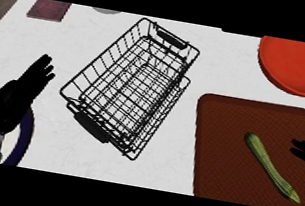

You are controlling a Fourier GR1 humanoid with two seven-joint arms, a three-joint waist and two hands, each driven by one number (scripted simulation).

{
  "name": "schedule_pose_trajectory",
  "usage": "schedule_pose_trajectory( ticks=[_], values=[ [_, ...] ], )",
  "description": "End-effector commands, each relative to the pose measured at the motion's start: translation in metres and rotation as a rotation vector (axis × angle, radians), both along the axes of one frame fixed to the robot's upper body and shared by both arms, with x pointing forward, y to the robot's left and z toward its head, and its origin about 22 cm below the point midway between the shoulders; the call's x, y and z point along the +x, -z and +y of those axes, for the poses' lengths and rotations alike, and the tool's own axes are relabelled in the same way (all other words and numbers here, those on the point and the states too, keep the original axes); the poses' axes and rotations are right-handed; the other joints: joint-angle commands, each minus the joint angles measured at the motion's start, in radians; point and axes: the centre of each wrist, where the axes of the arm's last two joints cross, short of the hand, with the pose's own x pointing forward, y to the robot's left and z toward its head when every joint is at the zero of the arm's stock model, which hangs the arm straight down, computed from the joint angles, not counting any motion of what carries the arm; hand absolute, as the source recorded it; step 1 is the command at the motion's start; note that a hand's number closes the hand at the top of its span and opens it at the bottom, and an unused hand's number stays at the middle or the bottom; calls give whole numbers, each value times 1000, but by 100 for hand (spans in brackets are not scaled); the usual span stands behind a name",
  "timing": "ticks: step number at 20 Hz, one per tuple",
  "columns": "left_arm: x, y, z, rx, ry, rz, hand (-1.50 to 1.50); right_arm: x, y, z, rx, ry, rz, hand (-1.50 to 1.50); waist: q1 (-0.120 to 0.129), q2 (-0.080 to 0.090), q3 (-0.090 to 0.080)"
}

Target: Pick the squash from the tray and place it in the tiered basket

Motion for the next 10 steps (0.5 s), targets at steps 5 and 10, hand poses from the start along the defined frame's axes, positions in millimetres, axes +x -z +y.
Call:
schedule_pose_trajectory(
  ticks=[5,10],
  values=[
    [-8,0,9,18,18,-8,0,-13,36,18,-40,94,8,-150,11,3,2],
    [-14,-2,-22,-3,4,-25,0,-7,62,43,-110,148,22,-150,20,3,3]
  ],
)
